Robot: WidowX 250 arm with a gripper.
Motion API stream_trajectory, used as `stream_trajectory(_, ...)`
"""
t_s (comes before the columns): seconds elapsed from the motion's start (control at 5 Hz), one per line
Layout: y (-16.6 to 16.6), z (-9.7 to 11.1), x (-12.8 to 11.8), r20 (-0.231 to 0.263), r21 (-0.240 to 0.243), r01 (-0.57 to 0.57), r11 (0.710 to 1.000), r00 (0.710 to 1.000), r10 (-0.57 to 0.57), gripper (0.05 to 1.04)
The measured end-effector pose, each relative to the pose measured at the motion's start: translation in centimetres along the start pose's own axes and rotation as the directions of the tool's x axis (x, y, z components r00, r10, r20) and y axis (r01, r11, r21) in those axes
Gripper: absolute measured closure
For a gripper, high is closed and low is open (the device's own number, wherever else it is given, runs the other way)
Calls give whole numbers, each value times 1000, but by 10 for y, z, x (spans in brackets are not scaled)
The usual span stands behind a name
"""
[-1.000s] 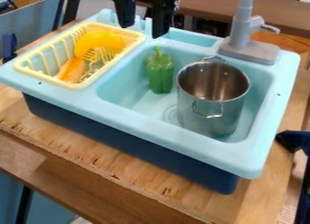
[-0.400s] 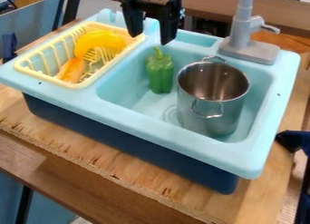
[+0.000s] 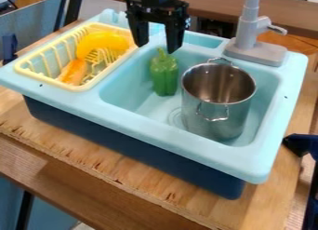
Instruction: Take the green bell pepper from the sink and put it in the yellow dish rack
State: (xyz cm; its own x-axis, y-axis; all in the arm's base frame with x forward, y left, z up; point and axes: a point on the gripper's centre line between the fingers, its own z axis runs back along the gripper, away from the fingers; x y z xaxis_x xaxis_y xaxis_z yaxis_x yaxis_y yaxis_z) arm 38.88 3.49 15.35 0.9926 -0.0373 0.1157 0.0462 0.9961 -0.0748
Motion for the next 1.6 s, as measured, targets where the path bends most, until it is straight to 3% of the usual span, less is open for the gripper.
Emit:
stream_trajectory(0.2, 0, -14, 2, -20, -33, -15, 999, 1000, 14, 134)
stream_trajectory(0.4, -2, -28, 7, -34, -60, -29, 998, 999, 27, 411)
stream_trajectory(0.6, -4, -26, 9, -24, -71, -25, 997, 999, 23, 676)
stream_trajectory(0.8, -6, -27, 10, -33, -67, -27, 997, 999, 25, 872)
stream_trajectory(1.2, -13, -8, -5, -40, -34, -4, 999, 999, 2, 965)
stream_trajectory(1.6, -22, 69, -41, 65, 8, 2, 1000, 998, -3, 992)
